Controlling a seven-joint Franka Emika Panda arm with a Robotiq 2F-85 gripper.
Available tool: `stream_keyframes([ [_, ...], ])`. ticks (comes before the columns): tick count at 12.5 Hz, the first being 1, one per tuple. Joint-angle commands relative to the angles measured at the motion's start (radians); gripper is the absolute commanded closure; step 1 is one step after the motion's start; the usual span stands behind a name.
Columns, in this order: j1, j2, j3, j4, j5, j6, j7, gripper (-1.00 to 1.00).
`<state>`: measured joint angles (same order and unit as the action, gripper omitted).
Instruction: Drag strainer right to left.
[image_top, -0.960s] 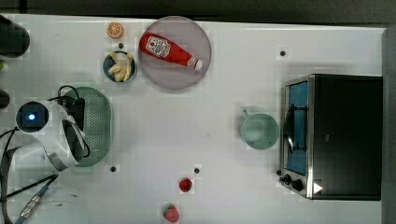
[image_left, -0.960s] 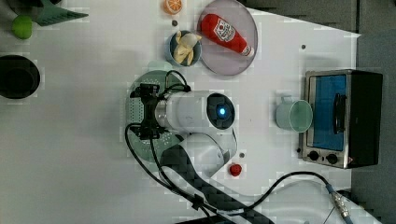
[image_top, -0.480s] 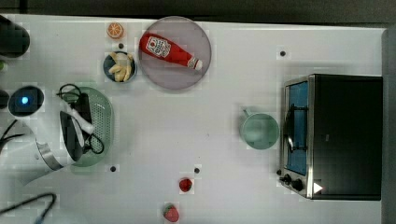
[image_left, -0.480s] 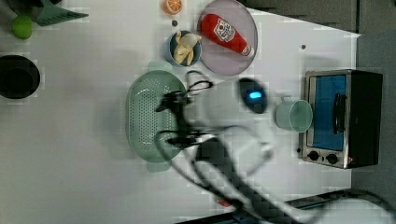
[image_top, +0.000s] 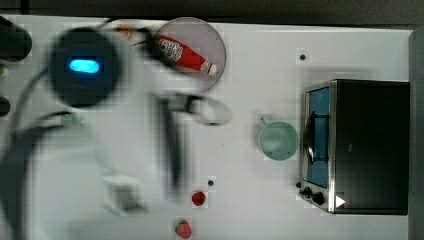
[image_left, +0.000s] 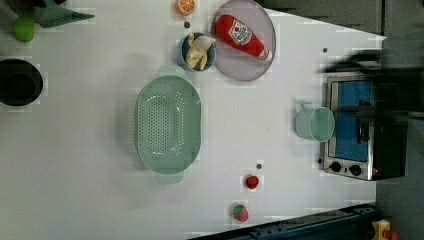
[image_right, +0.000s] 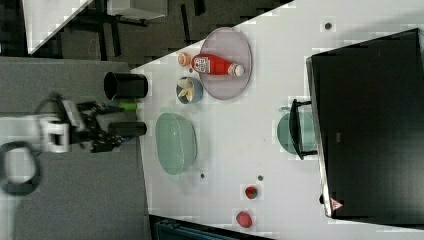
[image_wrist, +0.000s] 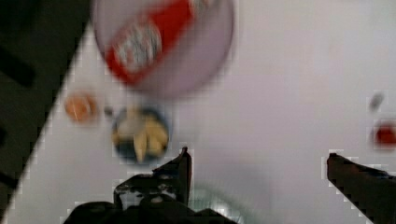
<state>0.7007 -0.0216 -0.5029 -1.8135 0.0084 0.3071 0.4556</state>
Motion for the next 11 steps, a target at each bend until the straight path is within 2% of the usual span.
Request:
stream_keyframes([
  [1, -0.064, -0.110, -0.127, -0.008, -0.081, -0.156, -0.335, -1.00],
  [4, -0.068, -0.187, -0.204, -0.025, -0.105, -0.206, -0.405, -1.00],
  [11, -0.066, -0.157, -0.209, -0.043, -0.105, -0.208, -0.405, -1.00],
])
